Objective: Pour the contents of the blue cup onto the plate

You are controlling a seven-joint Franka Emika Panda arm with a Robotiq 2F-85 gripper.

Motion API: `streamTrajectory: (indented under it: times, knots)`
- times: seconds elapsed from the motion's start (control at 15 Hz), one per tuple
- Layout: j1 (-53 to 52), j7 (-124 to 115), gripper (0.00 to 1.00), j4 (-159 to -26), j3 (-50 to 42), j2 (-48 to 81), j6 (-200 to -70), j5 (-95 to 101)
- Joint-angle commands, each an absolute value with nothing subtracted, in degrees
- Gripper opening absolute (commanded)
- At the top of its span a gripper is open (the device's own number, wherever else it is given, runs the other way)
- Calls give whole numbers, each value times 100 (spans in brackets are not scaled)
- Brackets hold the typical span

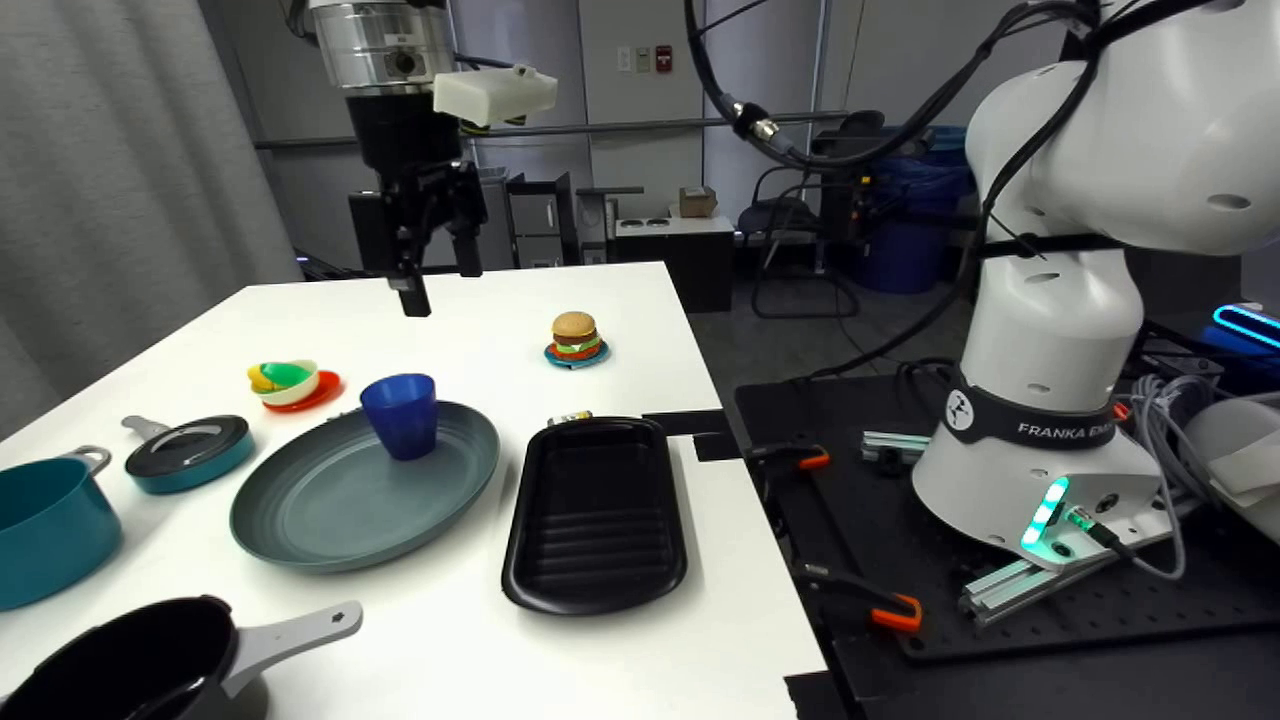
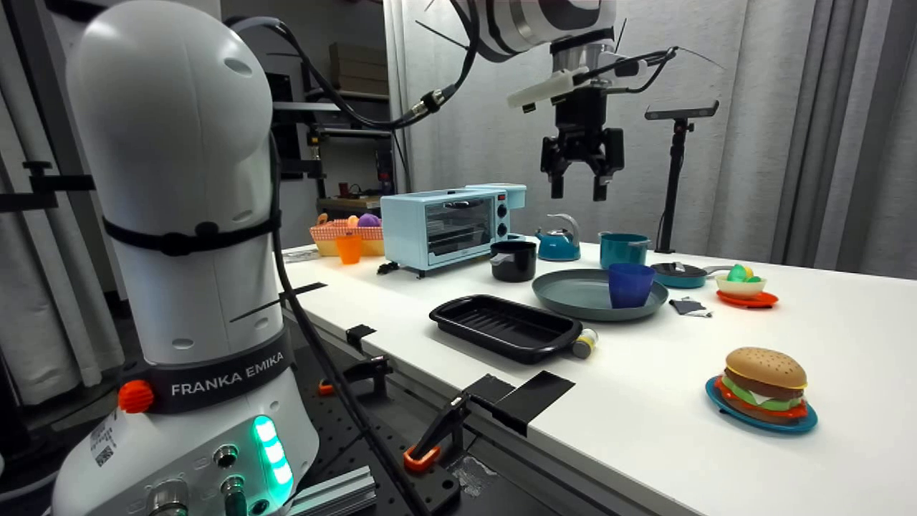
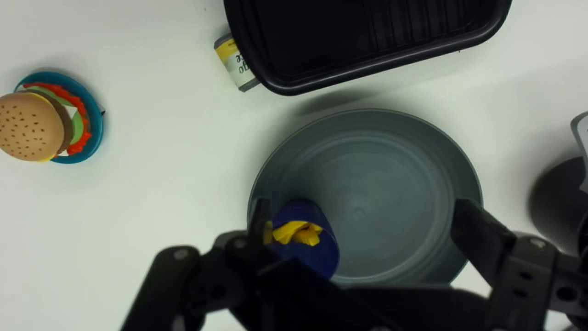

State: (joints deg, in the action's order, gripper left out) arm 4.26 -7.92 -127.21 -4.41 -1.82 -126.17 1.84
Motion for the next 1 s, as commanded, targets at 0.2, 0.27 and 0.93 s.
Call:
streamTrajectory:
  times: [0.2, 0.27, 0.93]
  knots:
    - [552, -1058, 100, -12143, -585, 436, -12934, 103]
    - [560, -1091, 100, -12079, -600, 518, -12964, 87]
    - [572, -1562, 100, -11729, -756, 1030, -13276, 64]
